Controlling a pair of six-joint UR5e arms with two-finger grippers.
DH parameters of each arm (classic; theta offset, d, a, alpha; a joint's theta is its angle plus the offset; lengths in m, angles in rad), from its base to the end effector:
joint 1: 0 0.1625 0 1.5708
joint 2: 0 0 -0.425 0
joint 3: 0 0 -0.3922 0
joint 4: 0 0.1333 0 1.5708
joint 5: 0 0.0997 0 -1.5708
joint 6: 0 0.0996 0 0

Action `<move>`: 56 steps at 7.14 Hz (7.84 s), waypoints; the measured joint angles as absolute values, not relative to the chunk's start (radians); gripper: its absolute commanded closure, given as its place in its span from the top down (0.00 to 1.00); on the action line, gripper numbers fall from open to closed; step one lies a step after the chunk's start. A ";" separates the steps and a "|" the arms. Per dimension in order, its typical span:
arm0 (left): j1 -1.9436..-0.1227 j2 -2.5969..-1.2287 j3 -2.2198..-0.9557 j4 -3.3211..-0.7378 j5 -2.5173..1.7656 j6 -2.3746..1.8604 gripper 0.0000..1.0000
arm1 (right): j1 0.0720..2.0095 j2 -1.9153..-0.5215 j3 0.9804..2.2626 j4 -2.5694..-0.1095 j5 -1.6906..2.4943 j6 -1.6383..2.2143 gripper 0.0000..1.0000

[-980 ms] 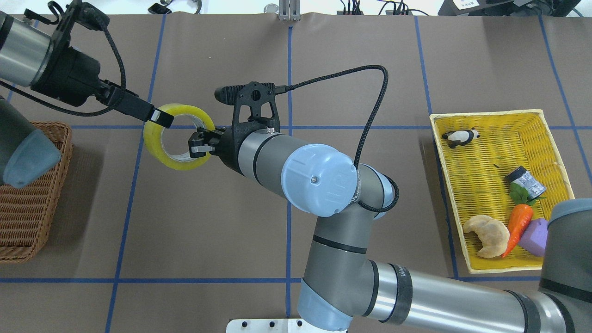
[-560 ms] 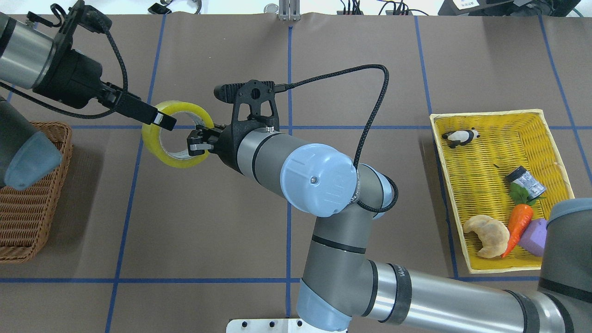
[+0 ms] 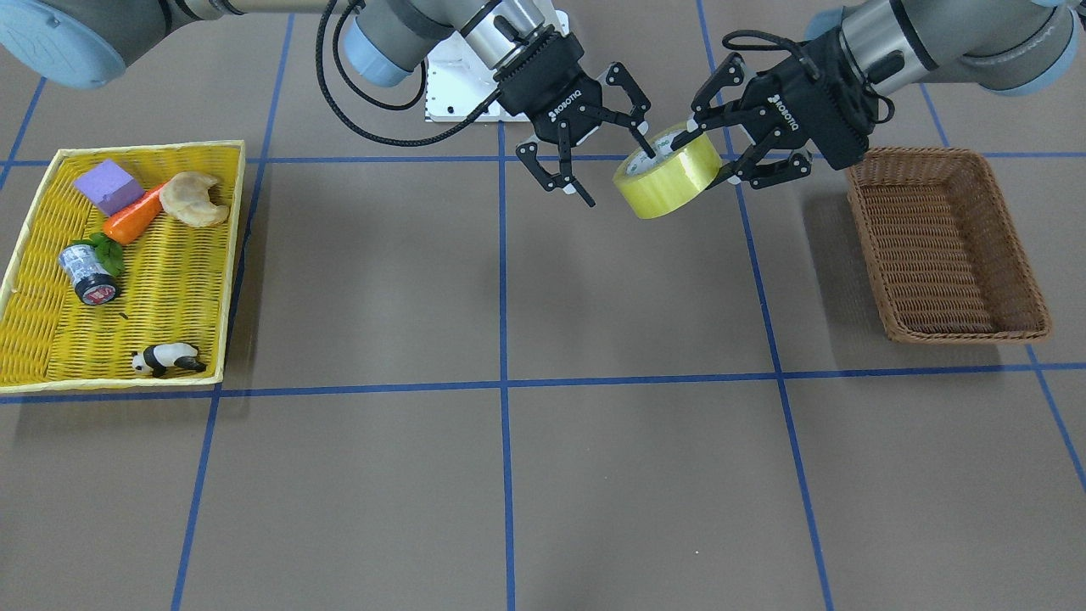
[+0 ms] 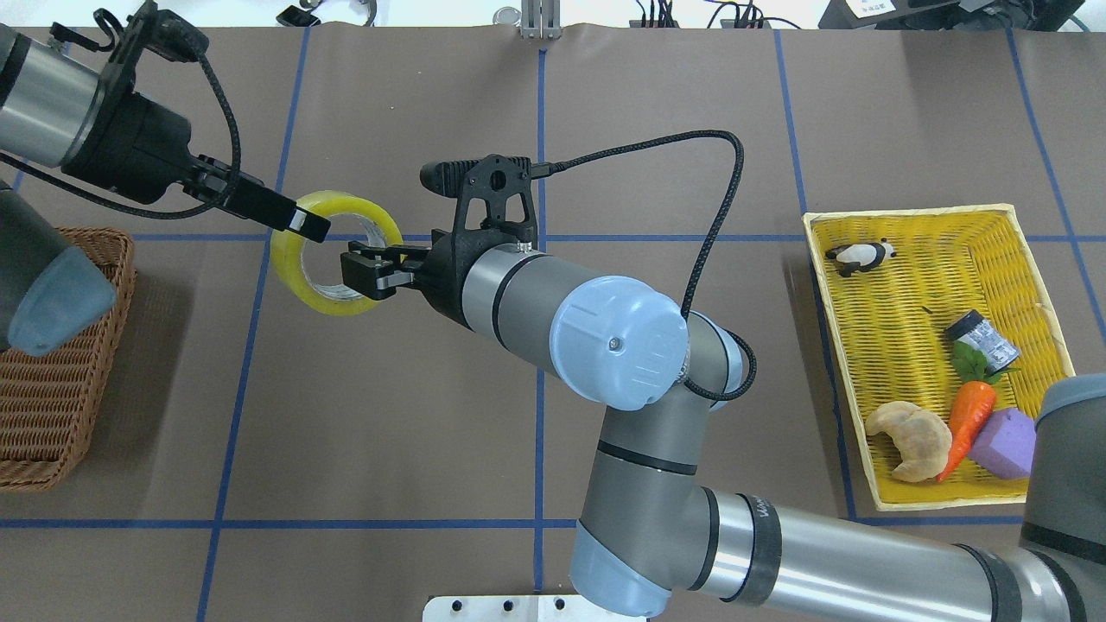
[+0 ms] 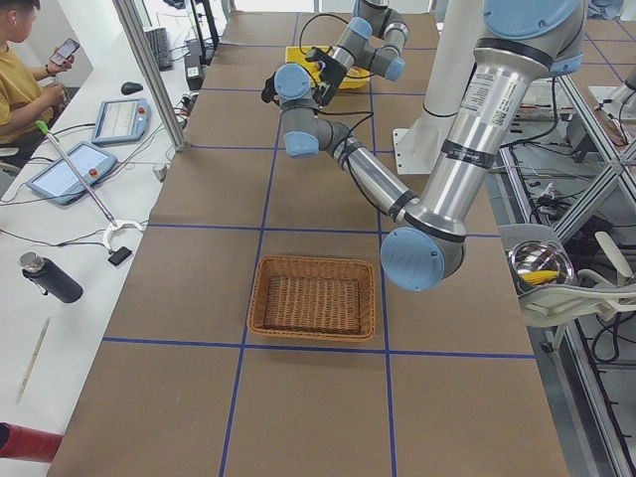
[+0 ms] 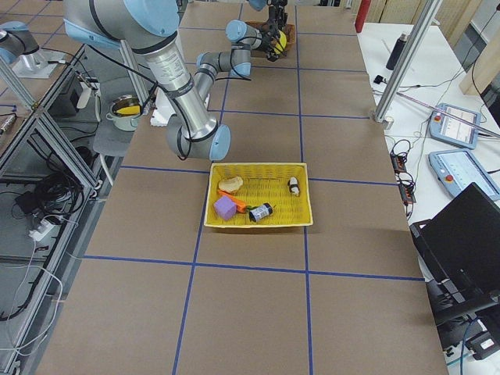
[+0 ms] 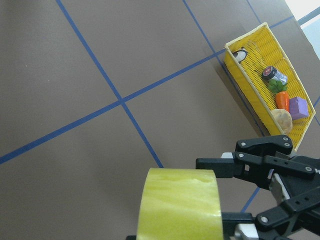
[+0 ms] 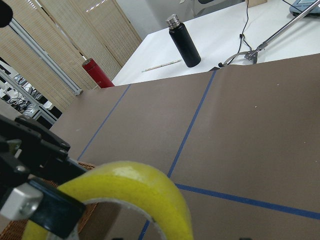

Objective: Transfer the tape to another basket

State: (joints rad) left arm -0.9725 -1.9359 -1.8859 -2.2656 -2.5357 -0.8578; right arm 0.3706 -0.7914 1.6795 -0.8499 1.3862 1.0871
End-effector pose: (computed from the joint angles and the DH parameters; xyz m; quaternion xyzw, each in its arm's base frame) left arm 0.2570 -0.4683 0.2261 0.1811 0.6417 0.2034 0.7170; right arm -0.5418 -0.3731 0.0572 0.3554 -0.6265 0.0273 0.6932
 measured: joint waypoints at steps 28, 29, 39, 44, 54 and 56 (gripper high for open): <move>-1.428 -1.565 -1.235 -2.991 -2.756 -0.909 0.73 | 1.398 -1.361 1.684 -1.683 2.246 -0.124 1.00; -1.427 -1.569 -1.237 -3.002 -2.751 -0.910 0.75 | 1.398 -1.361 1.684 -1.682 2.246 -0.123 1.00; -1.550 -1.578 -1.412 -2.697 -2.119 -0.050 0.99 | 1.398 -1.360 1.685 -1.678 2.246 -0.113 1.00; -1.583 -1.578 -1.501 -1.968 -2.216 0.120 0.99 | 1.398 -1.369 1.683 -1.678 2.243 -0.115 1.00; -1.622 -1.539 -1.662 -1.511 -2.310 0.141 0.99 | 1.462 -1.462 1.685 -1.680 2.240 -0.125 1.00; -1.619 -1.519 -1.689 -1.515 -2.347 0.142 0.99 | 1.479 -1.502 1.683 -1.678 2.232 -0.119 1.00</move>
State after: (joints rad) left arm -1.6194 -1.5191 -1.6891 -1.5155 -2.3471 0.1421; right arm 1.4785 -1.5020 1.6834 -1.6783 2.2323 -0.1188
